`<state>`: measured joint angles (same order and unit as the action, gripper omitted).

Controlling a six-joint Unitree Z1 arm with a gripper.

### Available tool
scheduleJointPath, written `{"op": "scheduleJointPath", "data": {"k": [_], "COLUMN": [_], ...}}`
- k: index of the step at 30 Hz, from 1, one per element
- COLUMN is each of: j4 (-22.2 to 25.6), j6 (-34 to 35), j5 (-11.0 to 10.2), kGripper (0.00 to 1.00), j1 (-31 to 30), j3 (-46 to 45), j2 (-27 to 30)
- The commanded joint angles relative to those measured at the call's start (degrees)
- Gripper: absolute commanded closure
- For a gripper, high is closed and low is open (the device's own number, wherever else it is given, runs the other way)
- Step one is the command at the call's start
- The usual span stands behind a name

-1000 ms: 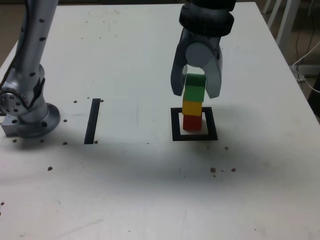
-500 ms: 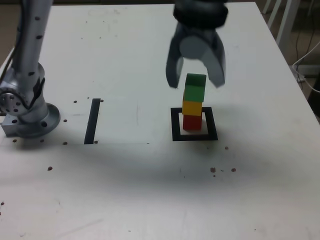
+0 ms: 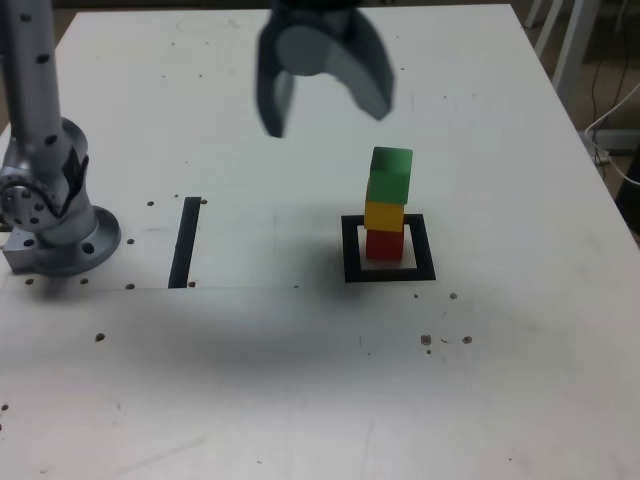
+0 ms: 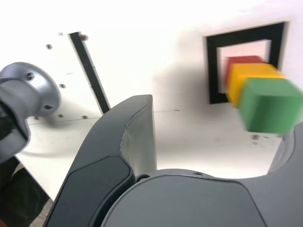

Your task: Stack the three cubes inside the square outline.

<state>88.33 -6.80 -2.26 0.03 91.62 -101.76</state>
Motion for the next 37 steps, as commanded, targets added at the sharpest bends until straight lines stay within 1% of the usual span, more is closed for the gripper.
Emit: {"op": "scheduleJointPath", "data": {"k": [1,7,18,20,27,37], "j4": [-0.7,-6.7,-19.0,-20.5,-23.4,-24.7], "j6": [0.4,1.2,2.8,3.1,3.6,3.7], "j5": [-0.2,0.0,0.3,0.3,0.4,0.2], "kGripper": [0.01,0.01,0.01,0.01,0.01,0.01], "j1": [0.5,1.5,2.5,2.5,2.5,2.5], "j3": [-3.8,-15.4,-36.3,-38.9,-43.5,-45.4], "j2": [2.3,6.4,11.7,12.5,14.0,14.3]}}
